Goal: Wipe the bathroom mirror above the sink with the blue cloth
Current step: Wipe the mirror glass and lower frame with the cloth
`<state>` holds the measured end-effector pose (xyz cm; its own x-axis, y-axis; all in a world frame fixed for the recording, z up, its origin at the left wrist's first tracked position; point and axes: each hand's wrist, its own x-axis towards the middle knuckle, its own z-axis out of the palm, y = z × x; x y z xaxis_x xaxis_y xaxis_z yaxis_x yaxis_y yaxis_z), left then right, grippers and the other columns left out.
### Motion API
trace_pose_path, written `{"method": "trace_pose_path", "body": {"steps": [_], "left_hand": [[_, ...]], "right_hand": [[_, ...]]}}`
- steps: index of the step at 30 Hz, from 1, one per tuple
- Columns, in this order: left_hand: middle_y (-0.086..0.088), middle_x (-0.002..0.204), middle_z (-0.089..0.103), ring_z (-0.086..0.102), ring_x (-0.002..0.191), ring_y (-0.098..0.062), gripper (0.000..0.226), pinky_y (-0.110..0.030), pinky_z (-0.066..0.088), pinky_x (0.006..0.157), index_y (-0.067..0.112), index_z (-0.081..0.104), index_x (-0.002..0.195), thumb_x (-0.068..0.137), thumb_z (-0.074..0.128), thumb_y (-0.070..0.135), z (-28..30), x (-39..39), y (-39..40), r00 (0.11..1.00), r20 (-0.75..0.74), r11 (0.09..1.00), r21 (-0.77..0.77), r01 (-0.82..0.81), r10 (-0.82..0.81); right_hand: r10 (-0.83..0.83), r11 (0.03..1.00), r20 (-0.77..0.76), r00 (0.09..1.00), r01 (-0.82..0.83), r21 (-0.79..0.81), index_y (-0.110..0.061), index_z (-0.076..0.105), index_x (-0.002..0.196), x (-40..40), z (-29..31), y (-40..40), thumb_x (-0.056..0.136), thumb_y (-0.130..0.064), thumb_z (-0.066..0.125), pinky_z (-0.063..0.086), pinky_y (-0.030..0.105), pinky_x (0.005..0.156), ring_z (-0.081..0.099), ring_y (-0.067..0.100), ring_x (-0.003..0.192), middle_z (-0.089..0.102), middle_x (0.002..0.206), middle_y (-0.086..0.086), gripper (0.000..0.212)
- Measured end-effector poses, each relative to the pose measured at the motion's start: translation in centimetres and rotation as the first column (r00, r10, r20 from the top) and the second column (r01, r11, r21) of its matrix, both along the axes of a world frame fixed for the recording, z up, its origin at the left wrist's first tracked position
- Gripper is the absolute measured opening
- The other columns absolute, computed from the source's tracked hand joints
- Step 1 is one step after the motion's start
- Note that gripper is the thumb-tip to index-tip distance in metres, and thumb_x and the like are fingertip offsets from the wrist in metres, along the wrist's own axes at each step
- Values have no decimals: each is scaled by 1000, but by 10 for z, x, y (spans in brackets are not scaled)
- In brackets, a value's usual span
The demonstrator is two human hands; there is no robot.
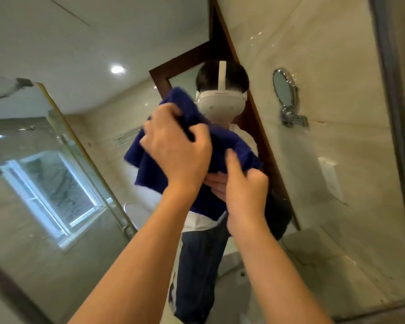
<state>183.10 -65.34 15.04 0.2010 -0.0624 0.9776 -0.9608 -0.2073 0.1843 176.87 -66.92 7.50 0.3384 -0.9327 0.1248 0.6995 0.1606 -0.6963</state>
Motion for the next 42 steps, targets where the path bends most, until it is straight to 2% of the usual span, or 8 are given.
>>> {"method": "trace_pose_path", "body": {"steps": [4,7,12,16,19,26,33,42], "left_hand": [[-2,85,57,50,83,-26,30,-36,28,71,17,55,86,61,69,25,-38,-40,-38,894,393,869,495,-9,-214],[-2,84,59,50,79,-26,31,-35,28,70,13,58,88,61,71,21,-77,-51,-46,824,443,751,660,-34,-352],[3,82,50,43,78,-19,20,-33,29,72,17,50,87,70,55,24,-98,-7,3,951,257,863,504,19,-171],[10,82,41,35,80,-12,24,-29,24,78,23,40,92,74,56,18,-89,31,49,993,-110,987,146,69,-54],[15,83,38,35,84,-12,23,-24,19,81,22,39,93,75,53,19,-51,41,56,987,-162,1000,24,-1,5],[4,85,46,37,81,-15,21,-29,21,76,19,44,87,71,55,25,-16,-1,-4,972,233,976,217,-26,-26],[3,99,60,53,91,-23,28,-35,28,76,18,59,103,78,57,32,-35,-98,-112,802,537,843,532,-81,-262],[-3,84,59,51,78,-26,19,-37,29,70,13,60,89,71,62,18,-143,-96,-108,781,491,781,625,-7,-386]], "right_hand": [[-126,894,208,970,20,448,-12,64,87,-39,-35,-21,97,-30,55,58,27,54,73,17,63,74,79,11,22],[-202,830,193,960,64,554,-18,66,90,-45,-66,-19,96,-31,54,59,29,64,73,13,68,74,85,3,18],[-167,946,-44,985,173,275,-8,68,97,-29,-74,-8,96,-29,59,57,29,57,73,18,68,75,80,7,22],[-13,982,-277,961,-40,-183,-14,71,84,-5,-51,4,92,-38,63,60,44,76,73,18,67,74,68,4,27],[3,960,-292,957,-85,-268,-17,70,84,17,-28,18,88,-50,62,59,45,79,73,19,72,75,72,4,35],[27,999,13,1000,-28,41,-5,64,87,-26,-12,-6,96,-32,60,60,33,63,74,25,68,73,69,14,29],[-163,918,82,983,121,377,-11,57,87,-104,-49,-97,92,-48,60,55,26,55,72,14,59,69,61,1,37],[-362,777,-60,930,337,532,-19,65,84,-95,-130,-90,95,-32,58,57,32,62,70,21,73,70,78,3,19]]}}
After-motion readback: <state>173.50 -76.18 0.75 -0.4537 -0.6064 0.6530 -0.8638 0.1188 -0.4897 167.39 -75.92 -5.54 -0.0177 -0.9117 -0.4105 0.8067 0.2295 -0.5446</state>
